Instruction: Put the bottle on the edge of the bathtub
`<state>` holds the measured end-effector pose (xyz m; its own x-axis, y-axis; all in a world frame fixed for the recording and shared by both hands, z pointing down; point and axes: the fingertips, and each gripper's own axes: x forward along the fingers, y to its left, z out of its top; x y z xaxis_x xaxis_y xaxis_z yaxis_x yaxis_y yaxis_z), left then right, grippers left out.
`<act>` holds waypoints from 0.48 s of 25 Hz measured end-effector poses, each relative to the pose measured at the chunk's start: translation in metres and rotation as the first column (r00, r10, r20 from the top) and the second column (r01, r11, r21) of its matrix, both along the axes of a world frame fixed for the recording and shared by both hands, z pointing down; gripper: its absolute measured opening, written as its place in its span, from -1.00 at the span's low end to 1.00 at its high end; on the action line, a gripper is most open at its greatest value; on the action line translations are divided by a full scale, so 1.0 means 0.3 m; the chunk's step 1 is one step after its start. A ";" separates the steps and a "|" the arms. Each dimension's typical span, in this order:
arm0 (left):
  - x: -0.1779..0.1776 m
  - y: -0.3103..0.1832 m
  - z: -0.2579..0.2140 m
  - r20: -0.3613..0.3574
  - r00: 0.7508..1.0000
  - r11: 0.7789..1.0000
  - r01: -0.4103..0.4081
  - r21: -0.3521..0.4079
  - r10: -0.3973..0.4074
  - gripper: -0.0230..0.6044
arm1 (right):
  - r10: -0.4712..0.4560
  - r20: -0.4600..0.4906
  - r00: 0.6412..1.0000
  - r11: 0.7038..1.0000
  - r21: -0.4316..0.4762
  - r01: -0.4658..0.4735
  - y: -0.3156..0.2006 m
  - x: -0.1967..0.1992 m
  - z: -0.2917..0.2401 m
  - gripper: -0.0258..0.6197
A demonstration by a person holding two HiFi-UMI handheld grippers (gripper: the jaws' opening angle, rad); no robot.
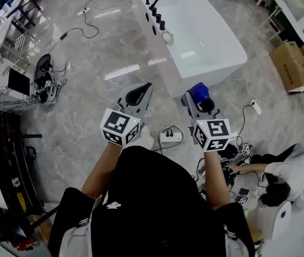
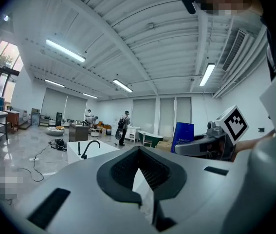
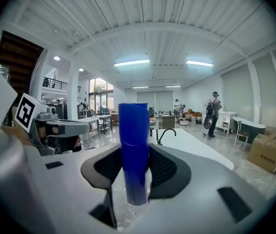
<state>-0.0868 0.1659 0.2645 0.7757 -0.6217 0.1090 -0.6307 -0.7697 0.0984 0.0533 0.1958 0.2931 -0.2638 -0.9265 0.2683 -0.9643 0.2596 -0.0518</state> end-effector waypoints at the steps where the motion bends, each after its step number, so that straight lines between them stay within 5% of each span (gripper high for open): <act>1: -0.004 -0.057 -0.005 -0.007 1.000 1.000 -0.002 -0.008 0.002 -0.89 | 0.002 0.003 1.000 1.000 -0.003 -0.002 -0.057 -0.005 -0.003 -0.41; 12: -0.048 -0.509 -0.010 -0.007 0.999 0.999 -0.032 -0.022 0.032 -0.89 | 0.034 0.015 0.999 0.999 -0.040 -0.033 -0.498 -0.032 0.033 -0.41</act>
